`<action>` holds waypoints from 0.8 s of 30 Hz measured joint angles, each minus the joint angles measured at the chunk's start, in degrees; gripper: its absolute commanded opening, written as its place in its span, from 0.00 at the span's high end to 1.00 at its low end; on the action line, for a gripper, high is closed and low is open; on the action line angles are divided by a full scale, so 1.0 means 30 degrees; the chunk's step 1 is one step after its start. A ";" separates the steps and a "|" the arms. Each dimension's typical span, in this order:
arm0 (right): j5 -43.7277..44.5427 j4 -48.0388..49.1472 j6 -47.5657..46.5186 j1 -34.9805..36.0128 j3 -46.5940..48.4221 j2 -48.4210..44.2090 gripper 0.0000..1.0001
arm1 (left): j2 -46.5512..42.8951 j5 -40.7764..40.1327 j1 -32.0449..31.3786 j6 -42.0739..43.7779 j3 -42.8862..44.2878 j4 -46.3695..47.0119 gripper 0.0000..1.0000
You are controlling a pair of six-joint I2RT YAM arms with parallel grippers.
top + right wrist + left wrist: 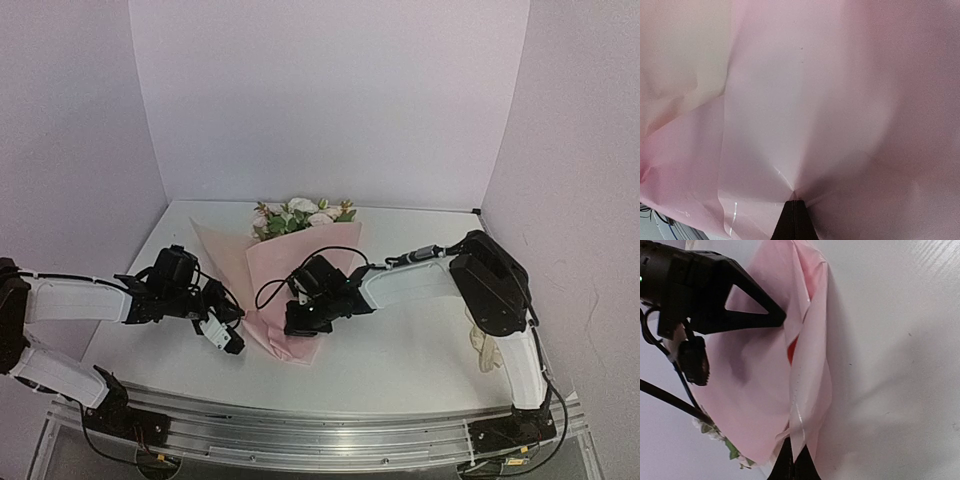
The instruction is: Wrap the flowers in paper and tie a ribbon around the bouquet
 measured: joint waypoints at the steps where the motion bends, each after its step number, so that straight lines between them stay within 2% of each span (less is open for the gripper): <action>1: -0.0007 0.0038 0.0086 0.0000 0.0000 0.0014 1.00 | 0.0003 0.0382 -0.0113 0.0315 0.0075 0.0267 1.00; 7: -0.0496 0.0933 0.0936 -0.0001 -0.0031 0.0283 1.00 | 0.1177 0.2122 -0.1694 0.1436 0.0401 0.3110 1.00; 12: -0.1347 0.3294 0.2298 -0.0203 -0.1148 0.0300 1.00 | 0.3110 0.2751 -0.3083 0.1599 0.0532 0.5121 1.00; 17: -0.2474 0.7080 0.3972 -0.0590 -0.3146 0.0143 1.00 | 0.4332 0.3351 -0.3352 0.1597 0.0489 0.6132 1.00; 20: -0.2795 0.7789 0.4598 -0.0711 -0.3407 0.0143 1.00 | 0.5266 0.3735 -0.3372 0.1740 0.0435 0.6923 1.00; 24: -0.2874 0.8312 0.5401 -0.0812 -0.3644 0.0143 0.89 | 0.6533 0.3874 -0.3406 0.1886 0.0434 0.7383 1.00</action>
